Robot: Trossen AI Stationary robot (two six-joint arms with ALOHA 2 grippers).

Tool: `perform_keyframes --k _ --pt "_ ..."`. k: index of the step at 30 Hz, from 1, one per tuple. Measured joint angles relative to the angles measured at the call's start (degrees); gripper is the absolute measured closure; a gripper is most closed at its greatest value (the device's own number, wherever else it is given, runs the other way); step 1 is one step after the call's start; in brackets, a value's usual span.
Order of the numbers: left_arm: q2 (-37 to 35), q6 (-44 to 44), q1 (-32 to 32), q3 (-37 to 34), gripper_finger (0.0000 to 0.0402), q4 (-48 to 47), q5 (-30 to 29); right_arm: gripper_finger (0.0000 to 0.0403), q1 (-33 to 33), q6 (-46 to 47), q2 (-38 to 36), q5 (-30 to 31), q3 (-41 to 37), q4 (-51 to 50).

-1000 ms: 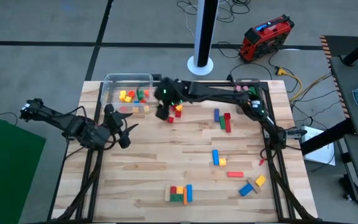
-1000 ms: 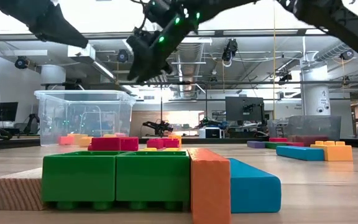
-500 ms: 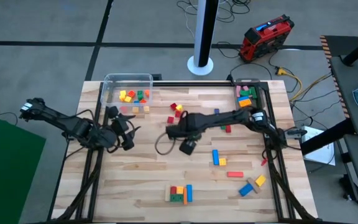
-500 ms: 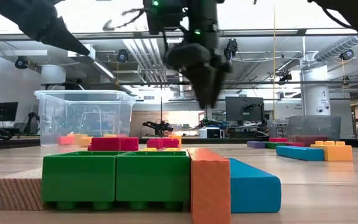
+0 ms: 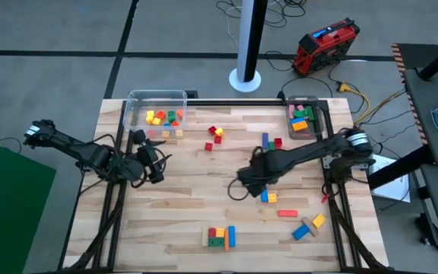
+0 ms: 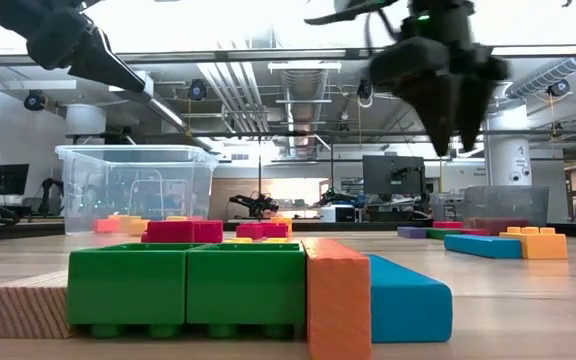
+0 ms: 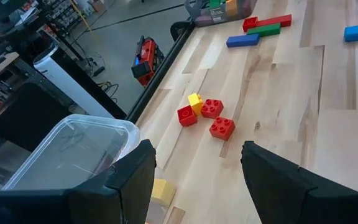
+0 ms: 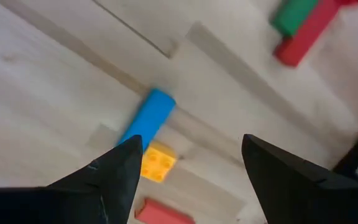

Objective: Sort blocks by size
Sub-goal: Put the blue rectangular wooden block into the black bin

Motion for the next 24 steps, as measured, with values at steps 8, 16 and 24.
perform_keyframes --k 8,16,24 --pt "0.0 0.0 0.0 0.0 0.0188 0.0 -1.2 0.0135 1.1 9.1 -9.9 -1.1 -16.5 18.0" --pt "0.0 0.0 0.0 0.0 0.0188 0.0 -1.5 0.0114 1.3 9.6 -7.2 -3.5 -20.3 23.4" --pt "0.0 0.0 0.0 0.0 0.0188 0.0 -1.5 0.0122 0.8 8.3 -3.0 -3.5 -20.3 26.8"
